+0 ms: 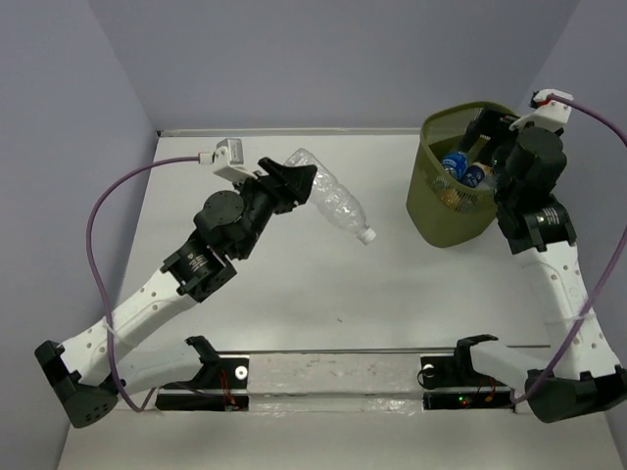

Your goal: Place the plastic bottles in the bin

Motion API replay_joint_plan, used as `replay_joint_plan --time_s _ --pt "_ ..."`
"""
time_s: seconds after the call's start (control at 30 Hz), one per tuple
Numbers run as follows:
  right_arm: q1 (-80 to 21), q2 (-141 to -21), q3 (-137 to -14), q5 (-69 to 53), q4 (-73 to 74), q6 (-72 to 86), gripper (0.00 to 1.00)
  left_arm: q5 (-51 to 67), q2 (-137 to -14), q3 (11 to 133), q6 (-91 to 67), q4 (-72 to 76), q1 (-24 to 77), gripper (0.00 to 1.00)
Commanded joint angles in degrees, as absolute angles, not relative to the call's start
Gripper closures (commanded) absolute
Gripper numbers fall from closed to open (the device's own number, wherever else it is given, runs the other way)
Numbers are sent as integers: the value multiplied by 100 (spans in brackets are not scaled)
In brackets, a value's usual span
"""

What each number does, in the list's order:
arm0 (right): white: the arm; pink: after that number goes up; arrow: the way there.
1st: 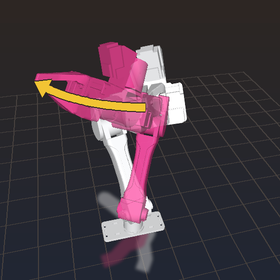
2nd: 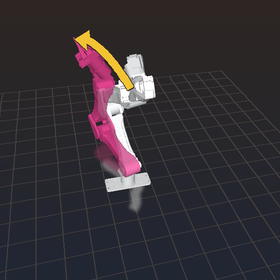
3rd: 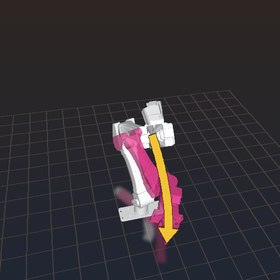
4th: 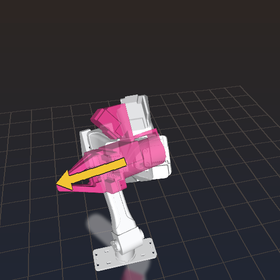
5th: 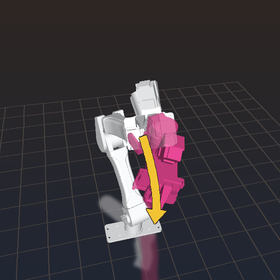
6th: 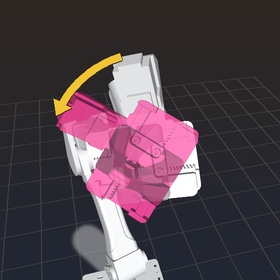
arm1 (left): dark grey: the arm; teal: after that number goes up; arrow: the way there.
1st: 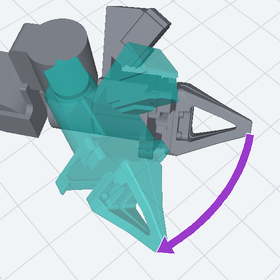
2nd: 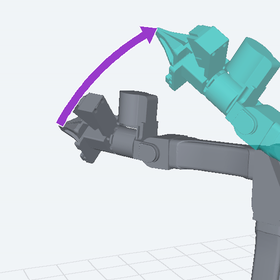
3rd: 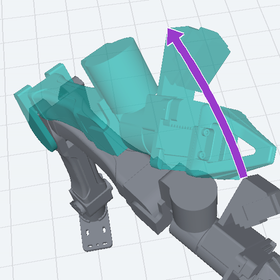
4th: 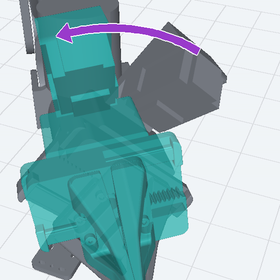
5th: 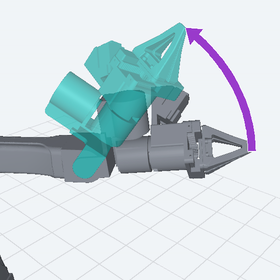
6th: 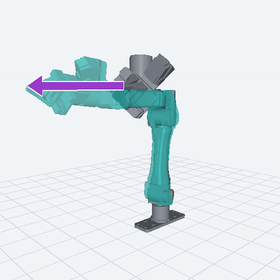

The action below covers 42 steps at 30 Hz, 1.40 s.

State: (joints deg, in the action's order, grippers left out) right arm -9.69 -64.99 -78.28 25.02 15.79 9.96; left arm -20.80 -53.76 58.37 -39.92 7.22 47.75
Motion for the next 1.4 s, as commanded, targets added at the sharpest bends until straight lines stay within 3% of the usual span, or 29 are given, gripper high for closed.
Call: replay_joint_plan --time_s 0.0,0.03,0.07,0.1,0.33,0.8,0.87,0.9,0.93,1.37 --pt "-932 -5566 -8095 1724 1995 1371 16 -2566 -6001 6941 -3464 1151 5000 62" --pt "-932 -5076 -7964 1418 2004 1510 67 -2688 -6334 7335 -3402 1204 5088 62" --pt "-932 -4810 -7867 1267 2013 1616 94 -2742 -6511 7539 -3323 1265 5141 62" --pt "-932 -4538 -7779 1126 2021 1782 100 -2794 -6678 7724 -3244 1327 5203 62" --pt "-932 -2613 -7181 353 2504 2162 100 -3163 -8565 9840 -2559 1608 5616 62" --pt "-932 -1863 -7084 -870 3146 2338 100 -3753 -12626 13920 -1759 2460 5836 62" --pt "-932 -1837 -7119 -914 3260 2286 100 -3718 -13050 14623 -1469 2610 5915 34" --pt "-932 -1828 -7137 -888 3296 2242 100 -3666 -13348 14799 -1398 2628 5932 6" --pt "-932 -1802 -7163 -844 3331 2206 100 -3526 -13411 14888 -1337 2663 5959 1" --pt "-932 -1793 -7014 -870 3252 2267 100 -2620 -12025 13746 -1020 2497 6003 1"
